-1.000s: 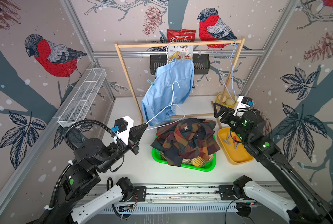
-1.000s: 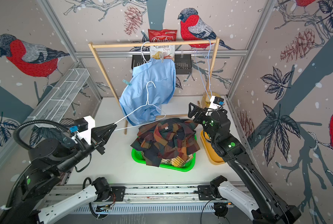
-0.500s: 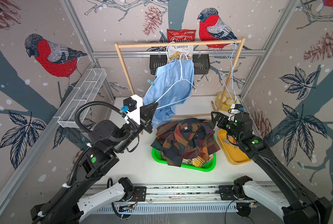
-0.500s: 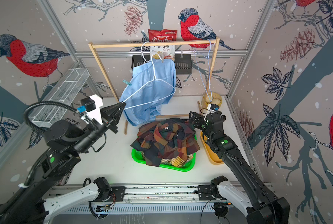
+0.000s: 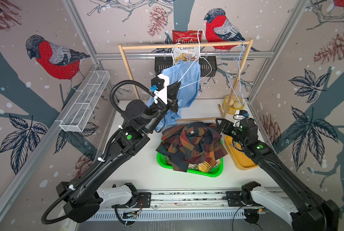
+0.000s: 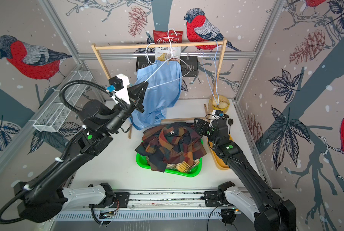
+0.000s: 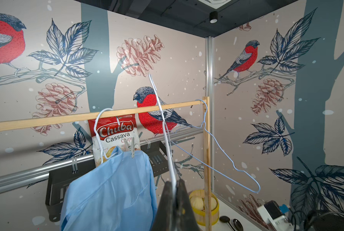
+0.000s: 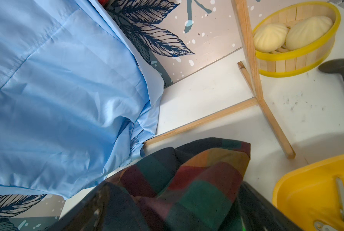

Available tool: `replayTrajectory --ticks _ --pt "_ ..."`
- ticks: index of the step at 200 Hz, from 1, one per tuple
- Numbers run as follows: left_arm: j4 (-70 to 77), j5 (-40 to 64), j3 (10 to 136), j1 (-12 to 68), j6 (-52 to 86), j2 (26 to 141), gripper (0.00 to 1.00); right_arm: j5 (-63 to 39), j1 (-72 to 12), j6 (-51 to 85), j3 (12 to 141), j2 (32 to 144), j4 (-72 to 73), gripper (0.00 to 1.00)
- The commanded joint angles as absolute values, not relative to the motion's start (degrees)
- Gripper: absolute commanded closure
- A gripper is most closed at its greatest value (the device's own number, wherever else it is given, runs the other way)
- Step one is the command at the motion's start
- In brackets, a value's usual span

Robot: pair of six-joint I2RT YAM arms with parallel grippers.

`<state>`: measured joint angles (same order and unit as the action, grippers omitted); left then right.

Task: Remove the clothespins securing long-sleeve shirts to the hanger
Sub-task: Place the hanger on the clothesline.

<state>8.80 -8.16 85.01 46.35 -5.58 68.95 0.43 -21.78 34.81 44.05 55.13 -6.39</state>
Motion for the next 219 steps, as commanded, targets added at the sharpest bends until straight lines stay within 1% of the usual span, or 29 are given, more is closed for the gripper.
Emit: replayTrajectory --ticks 1,45,65,155,163,173,186,196,202,208,219 --pt "13.0 -9.3 87.0 46.3 -7.2 71.3 1.00 -0.7 -21.2 34.8 43.9 55.4 -4.0 0.00" --pt "12.0 -9.9 90.3 45.6 -7.4 77.4 1.00 -1.7 -20.2 34.6 43.9 55.2 -4.6 0.00" --pt "12.0 -9.6 90.3 45.4 -6.7 78.4 1.00 -1.8 -19.8 34.4 43.6 54.7 -5.3 0.00" --pt "9.0 -7.9 86.4 45.5 -3.9 76.3 1.00 -2.5 -17.6 34.6 42.7 55.0 -5.1 0.00" --pt "8.6 -7.8 86.0 45.6 -3.6 75.8 0.93 -2.6 -17.2 34.8 42.7 55.4 -5.1 0.00" --pt "8.0 -7.4 85.5 45.6 -3.2 75.1 0.82 -3.1 -16.7 34.8 42.7 56.3 -5.0 0.00" --pt "7.2 -6.8 85.1 45.6 -2.9 74.4 0.65 -3.7 -15.9 34.9 42.9 57.8 -4.9 0.00" --pt "6.9 -6.7 84.9 45.6 -2.8 73.9 0.49 -3.7 -15.3 35.0 43.0 58.8 -5.0 0.00" --pt "6.9 -6.8 84.7 45.5 -2.8 73.6 0.41 -3.9 -14.7 35.3 43.1 59.5 -4.9 0.00" --pt "6.7 -6.9 84.7 45.6 -2.8 73.3 0.35 -4.7 -13.9 35.6 43.1 60.2 -4.5 0.00" --pt "5.8 -7.2 85.1 45.5 -3.0 73.0 0.29 -6.5 -12.6 36.2 42.8 61.7 -3.6 0.00"
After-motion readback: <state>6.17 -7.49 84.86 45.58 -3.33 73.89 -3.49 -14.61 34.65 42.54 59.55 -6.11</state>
